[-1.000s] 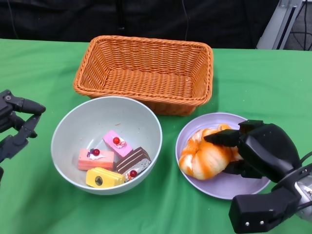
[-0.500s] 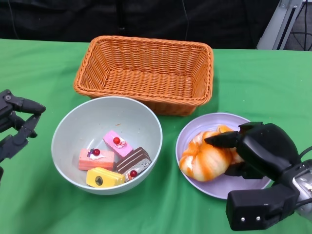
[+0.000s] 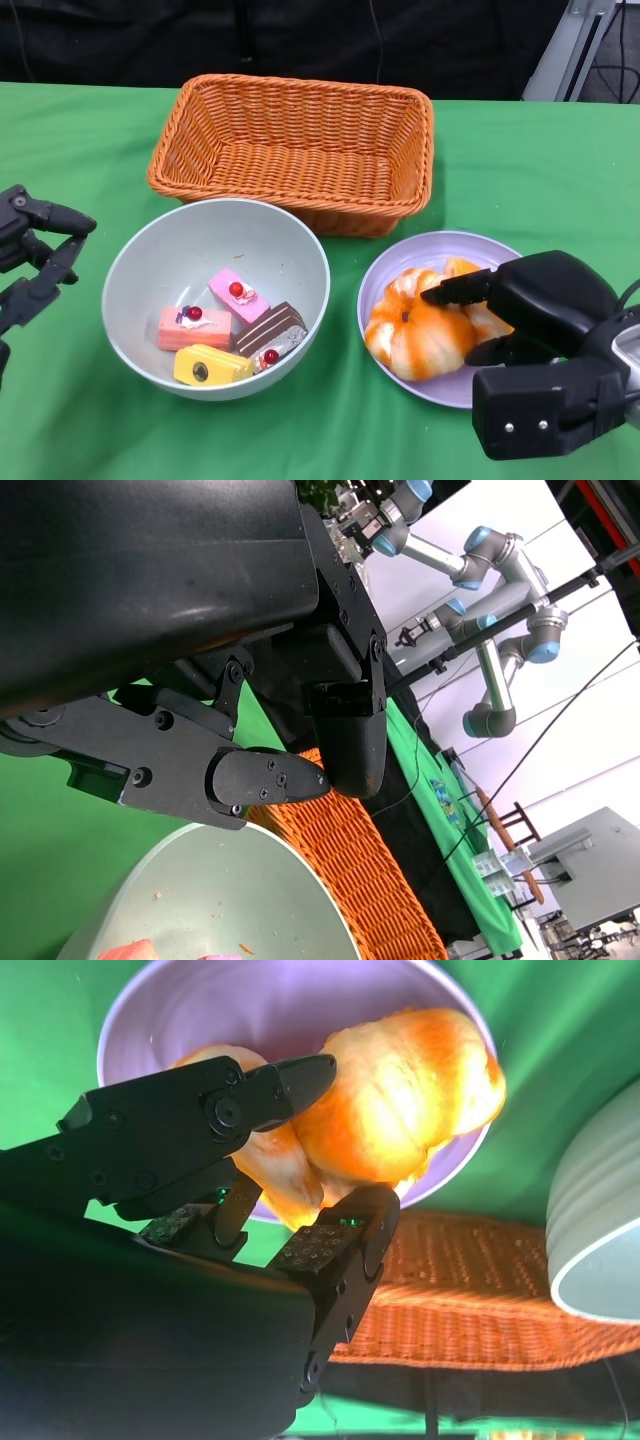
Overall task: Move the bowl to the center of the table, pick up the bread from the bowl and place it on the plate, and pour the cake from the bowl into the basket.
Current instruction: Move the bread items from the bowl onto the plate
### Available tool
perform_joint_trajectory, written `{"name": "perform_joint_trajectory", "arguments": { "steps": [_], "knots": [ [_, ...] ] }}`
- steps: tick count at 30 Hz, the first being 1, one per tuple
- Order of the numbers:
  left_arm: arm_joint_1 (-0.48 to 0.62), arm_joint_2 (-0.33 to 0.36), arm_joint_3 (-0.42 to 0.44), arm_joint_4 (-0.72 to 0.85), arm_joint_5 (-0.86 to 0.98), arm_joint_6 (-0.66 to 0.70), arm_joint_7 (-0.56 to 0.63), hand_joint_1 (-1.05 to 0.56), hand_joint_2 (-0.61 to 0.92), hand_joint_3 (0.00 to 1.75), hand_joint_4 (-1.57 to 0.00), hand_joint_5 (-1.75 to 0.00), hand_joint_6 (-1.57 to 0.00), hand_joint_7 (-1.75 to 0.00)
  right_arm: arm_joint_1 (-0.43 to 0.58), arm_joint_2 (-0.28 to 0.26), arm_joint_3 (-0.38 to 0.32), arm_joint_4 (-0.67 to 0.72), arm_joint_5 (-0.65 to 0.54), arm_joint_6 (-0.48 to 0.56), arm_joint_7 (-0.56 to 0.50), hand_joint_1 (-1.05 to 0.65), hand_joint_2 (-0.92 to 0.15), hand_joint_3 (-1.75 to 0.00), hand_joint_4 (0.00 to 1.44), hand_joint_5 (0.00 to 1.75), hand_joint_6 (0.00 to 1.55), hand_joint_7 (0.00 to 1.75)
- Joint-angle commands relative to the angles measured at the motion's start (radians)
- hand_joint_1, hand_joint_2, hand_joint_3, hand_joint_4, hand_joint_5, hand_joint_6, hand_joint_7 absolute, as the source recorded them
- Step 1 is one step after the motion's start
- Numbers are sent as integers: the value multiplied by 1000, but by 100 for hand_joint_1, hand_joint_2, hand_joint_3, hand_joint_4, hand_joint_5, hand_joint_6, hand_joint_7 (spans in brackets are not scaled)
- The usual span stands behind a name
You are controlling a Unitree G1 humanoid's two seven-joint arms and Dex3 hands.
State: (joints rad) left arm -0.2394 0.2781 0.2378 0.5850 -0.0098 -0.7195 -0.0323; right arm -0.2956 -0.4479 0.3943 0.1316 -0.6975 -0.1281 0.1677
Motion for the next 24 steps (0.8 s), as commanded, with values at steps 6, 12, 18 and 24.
{"name": "perform_joint_trajectory", "arguments": {
  "steps": [6,12,18,24],
  "knots": [
    [8,9,1,1,-7,-9,-3,-22,92,33,-84,-148,-85,-107,-22,-29,-12,-27,33,43,158,-38,-90,-1,70,0,66,0],
    [10,9,0,-1,-8,-8,-5,-22,92,33,-84,-149,-85,-108,-33,-29,-18,-34,30,53,200,-39,-91,-1,66,0,63,0],
    [12,7,-2,-7,-10,2,-5,-22,91,33,-84,-148,-85,-108,-98,-36,-34,-41,91,102,343,-41,-91,0,71,2,64,0],
    [10,9,-3,-3,-8,-1,-4,-22,91,34,-85,-147,-86,-108,-114,-39,-43,-55,121,133,398,-40,-91,0,70,1,63,0]
  ]
}}
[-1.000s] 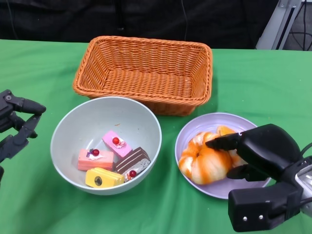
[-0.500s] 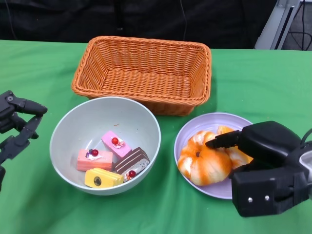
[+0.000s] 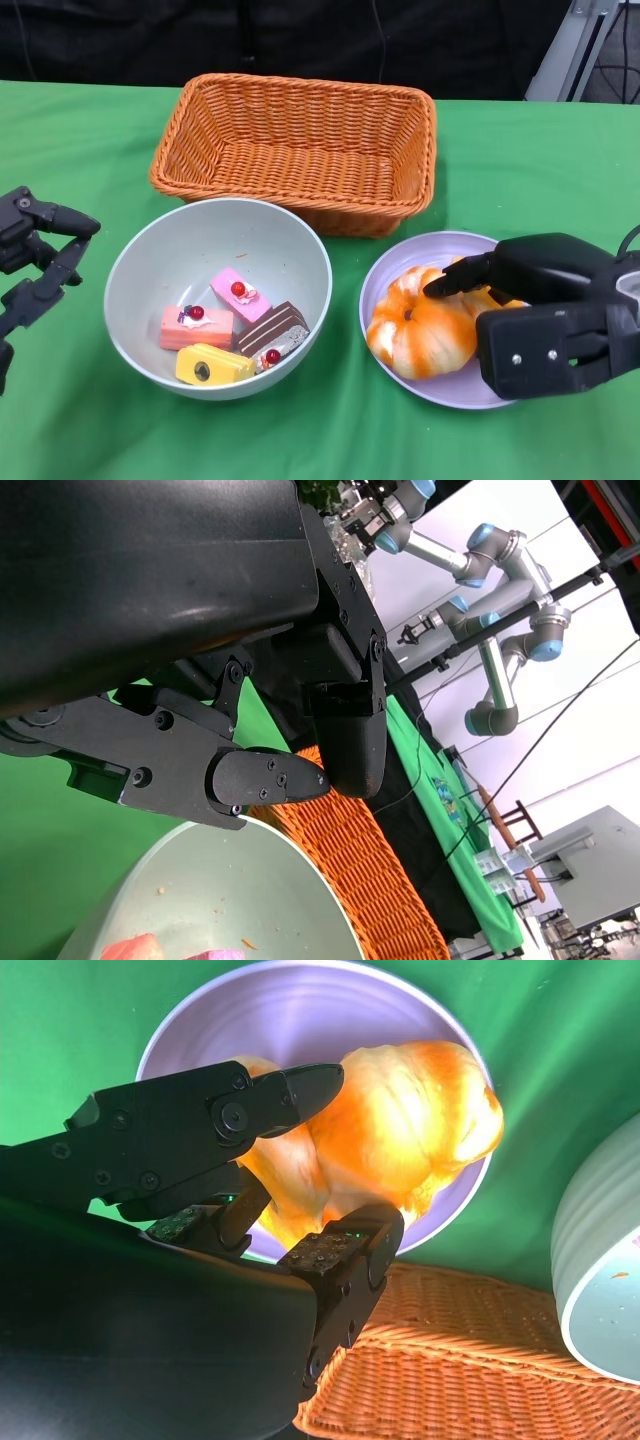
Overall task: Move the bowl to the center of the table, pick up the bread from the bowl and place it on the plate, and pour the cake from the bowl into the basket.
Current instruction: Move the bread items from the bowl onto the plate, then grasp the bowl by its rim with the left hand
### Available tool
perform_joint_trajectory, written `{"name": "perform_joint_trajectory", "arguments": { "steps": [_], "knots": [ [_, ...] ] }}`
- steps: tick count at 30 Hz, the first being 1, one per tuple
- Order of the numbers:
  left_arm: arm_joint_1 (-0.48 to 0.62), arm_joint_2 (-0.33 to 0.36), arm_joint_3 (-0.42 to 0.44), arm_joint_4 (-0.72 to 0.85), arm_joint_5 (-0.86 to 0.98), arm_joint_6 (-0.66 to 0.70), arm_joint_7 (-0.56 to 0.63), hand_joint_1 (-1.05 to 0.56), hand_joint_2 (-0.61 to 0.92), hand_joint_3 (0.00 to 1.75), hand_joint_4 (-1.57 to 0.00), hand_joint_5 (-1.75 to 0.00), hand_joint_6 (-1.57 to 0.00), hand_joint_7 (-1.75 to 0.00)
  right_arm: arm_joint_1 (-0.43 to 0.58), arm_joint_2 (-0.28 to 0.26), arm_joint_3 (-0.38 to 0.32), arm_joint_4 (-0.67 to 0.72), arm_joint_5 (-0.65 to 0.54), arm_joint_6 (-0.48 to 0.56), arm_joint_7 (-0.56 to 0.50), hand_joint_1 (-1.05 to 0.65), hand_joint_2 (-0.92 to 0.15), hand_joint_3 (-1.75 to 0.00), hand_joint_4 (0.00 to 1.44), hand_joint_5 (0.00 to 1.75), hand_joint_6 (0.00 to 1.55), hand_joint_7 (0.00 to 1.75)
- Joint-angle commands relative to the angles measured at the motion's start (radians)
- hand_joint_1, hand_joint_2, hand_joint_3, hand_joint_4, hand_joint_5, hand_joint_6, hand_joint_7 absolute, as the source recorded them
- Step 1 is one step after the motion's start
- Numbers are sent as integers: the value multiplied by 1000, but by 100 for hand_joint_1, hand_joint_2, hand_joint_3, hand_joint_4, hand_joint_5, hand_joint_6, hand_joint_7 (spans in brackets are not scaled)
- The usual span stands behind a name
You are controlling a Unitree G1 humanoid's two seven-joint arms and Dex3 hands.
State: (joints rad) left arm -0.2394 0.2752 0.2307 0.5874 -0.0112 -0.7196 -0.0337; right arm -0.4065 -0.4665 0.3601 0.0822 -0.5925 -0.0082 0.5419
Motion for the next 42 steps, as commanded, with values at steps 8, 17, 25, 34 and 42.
{"name": "perform_joint_trajectory", "arguments": {
  "steps": [8,17,25,34,42],
  "knots": [
    [9,8,3,-3,-16,-1,-8,-21,91,34,-85,-148,-86,-108,-46,-39,-28,-20,69,79,126,-43,-92,-4,76,4,59,0],
    [17,6,-3,-21,-12,5,-3,-21,91,34,-85,-147,-85,-107,-93,-71,-40,-41,131,159,257,-46,-92,-8,85,9,53,0],
    [13,6,-5,-13,-13,3,-4,-21,90,36,-85,-148,-86,-107,-121,-83,-43,-9,167,143,275,-47,-92,-8,91,14,54,0],
    [14,6,-7,-10,-7,-1,-2,-21,90,36,-85,-147,-86,-106,-123,-72,-56,10,206,158,278,-44,-92,-11,84,13,52,0],
    [17,7,-10,-14,-9,-1,-8,-21,90,36,-85,-147,-86,-107,-111,-60,-72,12,242,145,226,-46,-92,-13,58,1,51,0]
  ]
}}
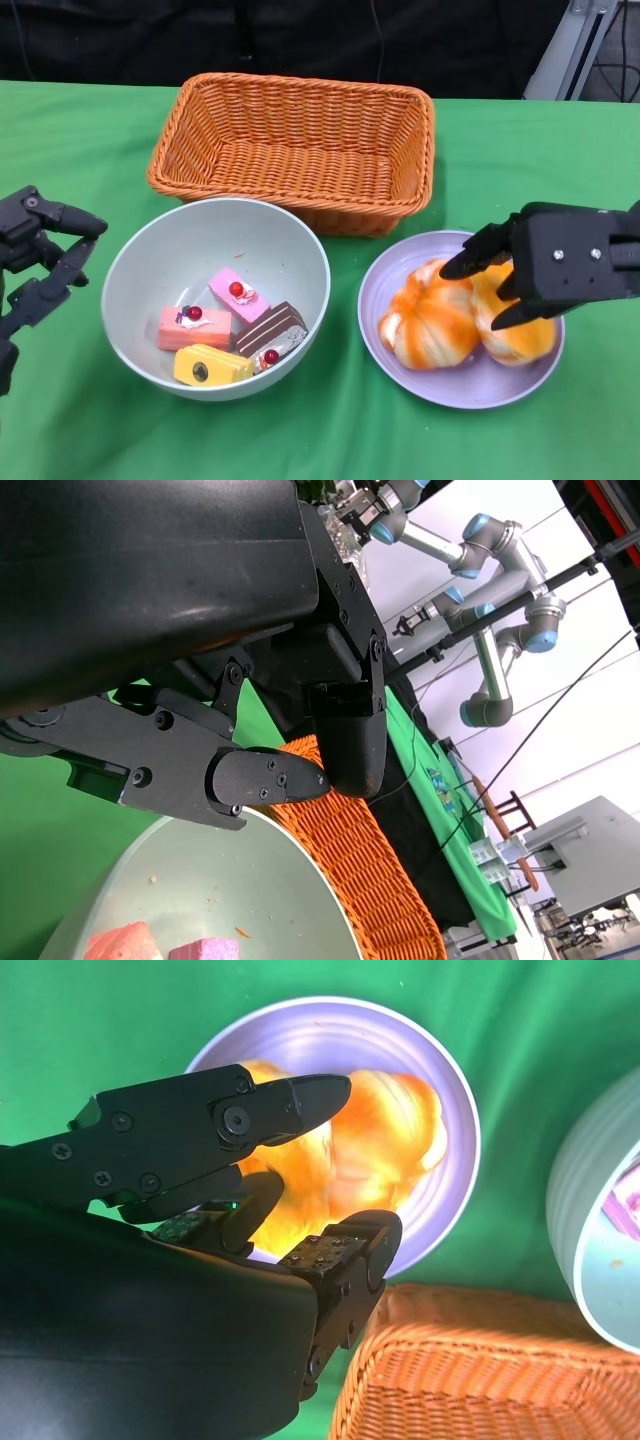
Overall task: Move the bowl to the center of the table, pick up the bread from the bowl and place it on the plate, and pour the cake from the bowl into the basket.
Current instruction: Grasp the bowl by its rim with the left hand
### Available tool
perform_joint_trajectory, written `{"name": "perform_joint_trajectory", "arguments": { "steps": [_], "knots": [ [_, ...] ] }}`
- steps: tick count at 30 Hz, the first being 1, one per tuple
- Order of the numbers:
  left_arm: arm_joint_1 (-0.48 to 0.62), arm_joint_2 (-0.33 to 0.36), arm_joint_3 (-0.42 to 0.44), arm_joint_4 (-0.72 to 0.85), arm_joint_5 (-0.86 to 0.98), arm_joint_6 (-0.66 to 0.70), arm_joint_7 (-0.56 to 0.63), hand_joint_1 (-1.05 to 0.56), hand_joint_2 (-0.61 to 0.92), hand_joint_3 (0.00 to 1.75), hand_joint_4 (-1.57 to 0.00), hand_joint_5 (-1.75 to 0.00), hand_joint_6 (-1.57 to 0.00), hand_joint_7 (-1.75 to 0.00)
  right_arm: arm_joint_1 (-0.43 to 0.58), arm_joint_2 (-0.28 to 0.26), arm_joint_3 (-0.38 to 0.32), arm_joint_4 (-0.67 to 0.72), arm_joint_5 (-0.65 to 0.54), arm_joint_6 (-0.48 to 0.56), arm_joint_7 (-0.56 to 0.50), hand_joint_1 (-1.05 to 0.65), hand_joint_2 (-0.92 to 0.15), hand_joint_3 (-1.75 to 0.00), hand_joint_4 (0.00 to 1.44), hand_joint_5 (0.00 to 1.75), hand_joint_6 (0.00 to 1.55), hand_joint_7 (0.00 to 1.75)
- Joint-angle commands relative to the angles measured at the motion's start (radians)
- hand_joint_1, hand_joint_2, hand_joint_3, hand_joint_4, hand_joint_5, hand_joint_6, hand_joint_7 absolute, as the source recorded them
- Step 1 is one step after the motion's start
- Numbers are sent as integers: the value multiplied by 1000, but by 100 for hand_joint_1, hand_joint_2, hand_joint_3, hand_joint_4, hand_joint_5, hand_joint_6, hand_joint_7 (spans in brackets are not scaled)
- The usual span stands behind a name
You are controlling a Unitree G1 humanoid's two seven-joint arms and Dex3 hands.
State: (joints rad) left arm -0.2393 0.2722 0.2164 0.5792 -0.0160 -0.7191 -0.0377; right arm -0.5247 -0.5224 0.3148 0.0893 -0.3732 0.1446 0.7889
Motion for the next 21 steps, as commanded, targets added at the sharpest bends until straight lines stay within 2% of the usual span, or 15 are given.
{"name": "perform_joint_trajectory", "arguments": {
  "steps": [1,13,21],
  "knots": [
    [17,10,4,-4,-4,-3,-4,-20,90,37,-85,-147,-86,-108,6,-6,-26,5,25,-9,-24,-47,-92,-13,56,0,51,0],
    [20,13,4,-9,14,-1,5,-22,88,39,-86,-147,-86,-109,-14,-11,-54,-17,43,0,-33,-45,-92,-16,58,1,53,1],
    [22,10,4,-19,-5,10,-9,-22,88,39,-85,-147,-85,-109,-18,-14,-46,-7,43,3,-33,-47,-92,-15,60,2,54,1]
  ]
}}
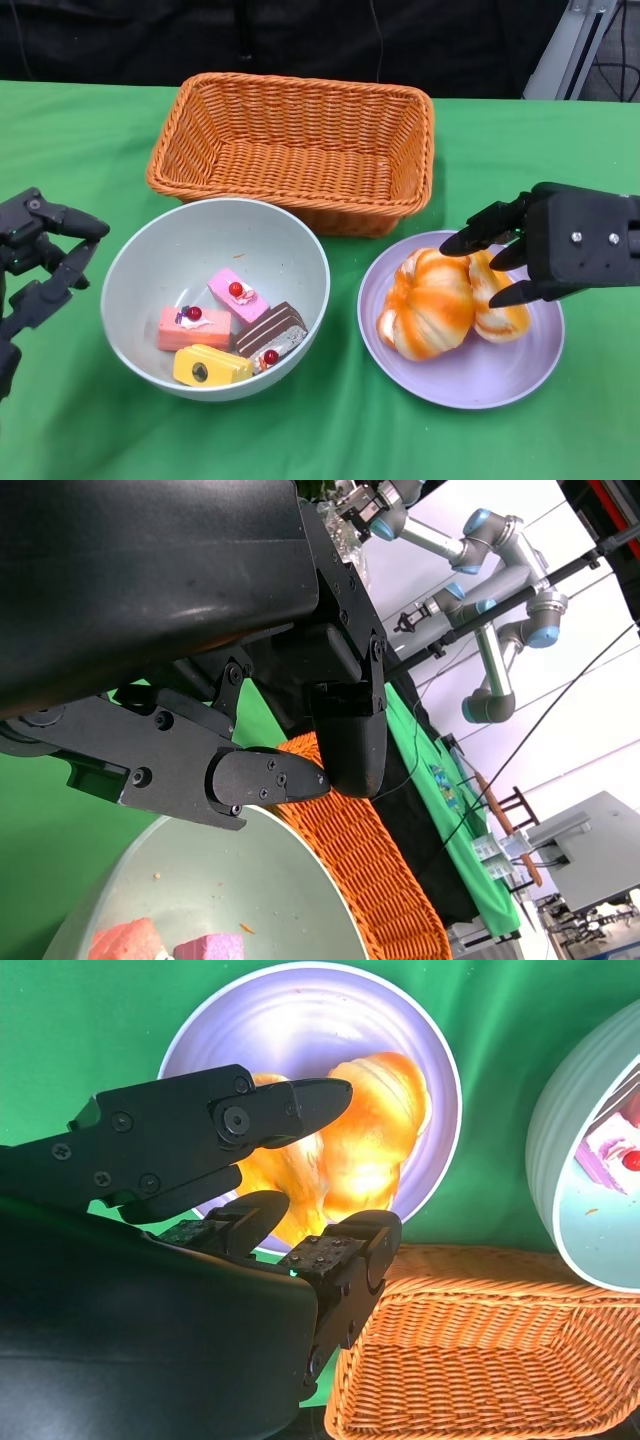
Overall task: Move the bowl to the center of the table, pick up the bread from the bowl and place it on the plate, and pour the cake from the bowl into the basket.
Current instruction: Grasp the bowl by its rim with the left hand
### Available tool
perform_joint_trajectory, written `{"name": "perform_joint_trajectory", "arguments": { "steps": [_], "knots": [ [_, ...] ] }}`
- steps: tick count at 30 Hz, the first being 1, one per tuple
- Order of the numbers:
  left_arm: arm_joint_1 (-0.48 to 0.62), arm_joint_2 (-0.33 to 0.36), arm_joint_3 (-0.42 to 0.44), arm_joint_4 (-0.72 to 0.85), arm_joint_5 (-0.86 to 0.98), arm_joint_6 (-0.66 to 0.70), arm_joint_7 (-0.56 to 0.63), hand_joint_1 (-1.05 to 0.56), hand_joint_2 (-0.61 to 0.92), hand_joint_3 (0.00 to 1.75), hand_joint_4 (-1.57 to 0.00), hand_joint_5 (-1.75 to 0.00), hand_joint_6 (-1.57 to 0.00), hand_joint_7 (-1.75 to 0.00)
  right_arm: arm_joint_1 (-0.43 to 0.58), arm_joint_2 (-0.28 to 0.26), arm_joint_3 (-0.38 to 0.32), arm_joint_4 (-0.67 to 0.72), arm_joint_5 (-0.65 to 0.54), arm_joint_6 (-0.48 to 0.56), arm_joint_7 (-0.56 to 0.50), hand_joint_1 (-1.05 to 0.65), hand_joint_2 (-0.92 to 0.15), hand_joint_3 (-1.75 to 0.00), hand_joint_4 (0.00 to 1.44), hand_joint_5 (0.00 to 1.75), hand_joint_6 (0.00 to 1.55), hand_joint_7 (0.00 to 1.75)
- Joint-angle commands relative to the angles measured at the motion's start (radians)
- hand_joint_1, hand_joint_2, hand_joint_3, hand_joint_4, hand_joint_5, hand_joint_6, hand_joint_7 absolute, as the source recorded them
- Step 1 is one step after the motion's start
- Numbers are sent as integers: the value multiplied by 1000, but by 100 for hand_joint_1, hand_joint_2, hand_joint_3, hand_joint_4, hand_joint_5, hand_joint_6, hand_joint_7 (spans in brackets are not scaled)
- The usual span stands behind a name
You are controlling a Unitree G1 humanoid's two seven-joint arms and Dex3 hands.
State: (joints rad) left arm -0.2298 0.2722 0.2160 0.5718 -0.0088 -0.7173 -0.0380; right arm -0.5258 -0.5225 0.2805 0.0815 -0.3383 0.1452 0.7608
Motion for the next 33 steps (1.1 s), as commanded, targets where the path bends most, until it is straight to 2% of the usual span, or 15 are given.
{"name": "perform_joint_trajectory", "arguments": {
  "steps": [1,6,8,17,25,33],
  "knots": [
    [14,11,5,-10,-13,5,-9,-22,88,39,-85,-147,-85,-109,-16,-17,-6,-3,2,12,2,-47,-92,-16,63,3,54,1],
    [15,14,6,-6,-9,-2,-6,-22,88,39,-84,-147,-86,-107,-24,-34,23,-10,-28,38,36,-47,-92,-16,80,11,54,1],
    [14,14,6,-5,-12,-3,-9,-22,88,39,-85,-147,-86,-107,-32,-41,36,-16,-46,58,59,-47,-92,-16,81,11,53,0],
    [15,15,7,-11,-11,6,-8,-22,88,40,-85,-147,-86,-107,-31,-61,38,-59,-81,78,63,-49,-92,-15,75,5,54,0],
    [19,12,5,-20,-15,6,-14,-21,88,39,-85,-148,-86,-106,-20,-68,13,-100,-81,89,38,-50,-92,-16,73,3,55,0],
    [19,11,6,-20,-13,10,-12,-22,88,40,-84,-147,-86,-106,-12,-67,-22,-130,-59,106,22,-49,-92,-18,64,0,52,0]
  ]
}}
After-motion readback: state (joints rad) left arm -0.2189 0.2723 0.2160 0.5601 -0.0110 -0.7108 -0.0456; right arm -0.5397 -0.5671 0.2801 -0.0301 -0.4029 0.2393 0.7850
